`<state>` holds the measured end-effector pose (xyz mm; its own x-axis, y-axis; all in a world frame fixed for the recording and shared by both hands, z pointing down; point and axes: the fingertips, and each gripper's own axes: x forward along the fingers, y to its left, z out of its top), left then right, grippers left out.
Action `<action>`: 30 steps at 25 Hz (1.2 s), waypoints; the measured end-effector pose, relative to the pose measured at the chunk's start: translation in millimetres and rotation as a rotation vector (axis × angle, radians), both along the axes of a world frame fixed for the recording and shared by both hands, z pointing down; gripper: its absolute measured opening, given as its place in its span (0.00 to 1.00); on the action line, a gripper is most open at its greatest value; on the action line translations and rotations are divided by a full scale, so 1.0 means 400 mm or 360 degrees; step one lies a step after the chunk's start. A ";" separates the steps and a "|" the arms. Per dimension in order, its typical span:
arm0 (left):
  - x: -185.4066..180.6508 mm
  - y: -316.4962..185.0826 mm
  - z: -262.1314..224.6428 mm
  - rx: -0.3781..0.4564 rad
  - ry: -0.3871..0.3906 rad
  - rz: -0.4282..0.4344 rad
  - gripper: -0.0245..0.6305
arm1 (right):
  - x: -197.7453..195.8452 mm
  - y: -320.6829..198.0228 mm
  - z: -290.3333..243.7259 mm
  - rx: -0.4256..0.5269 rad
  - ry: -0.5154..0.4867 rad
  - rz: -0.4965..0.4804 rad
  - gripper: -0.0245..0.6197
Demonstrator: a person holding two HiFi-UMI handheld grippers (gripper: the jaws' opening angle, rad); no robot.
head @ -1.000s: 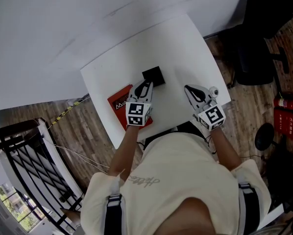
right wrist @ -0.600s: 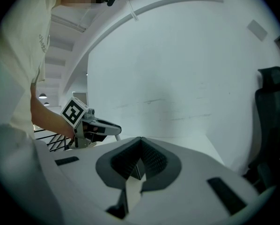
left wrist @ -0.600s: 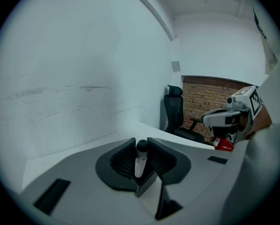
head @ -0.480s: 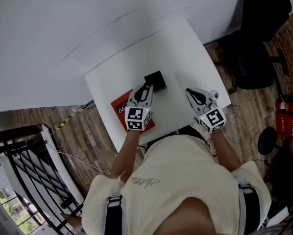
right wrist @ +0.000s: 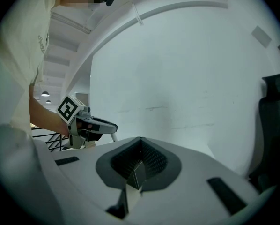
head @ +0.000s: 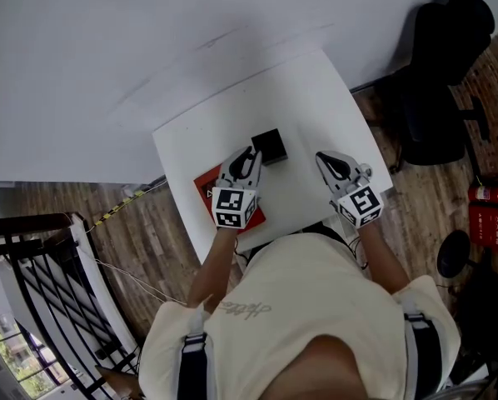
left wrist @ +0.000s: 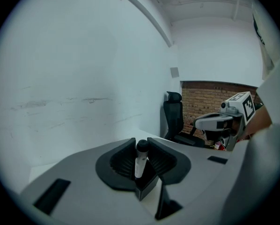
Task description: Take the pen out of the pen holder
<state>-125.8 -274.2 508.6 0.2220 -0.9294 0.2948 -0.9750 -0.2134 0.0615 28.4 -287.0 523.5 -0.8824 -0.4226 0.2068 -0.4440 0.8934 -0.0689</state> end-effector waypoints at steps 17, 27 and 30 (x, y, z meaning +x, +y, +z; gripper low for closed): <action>-0.052 0.060 -0.055 0.0086 -0.0014 -0.0094 0.17 | -0.062 -0.025 -0.111 0.0187 -0.0015 -0.0086 0.05; -0.092 0.116 -0.051 0.0081 -0.0013 -0.0180 0.17 | -0.090 -0.017 -0.161 0.0242 -0.0042 -0.0133 0.05; -0.105 0.134 -0.048 0.0073 -0.0016 -0.0208 0.17 | -0.099 -0.011 -0.162 0.0253 -0.0038 -0.0156 0.05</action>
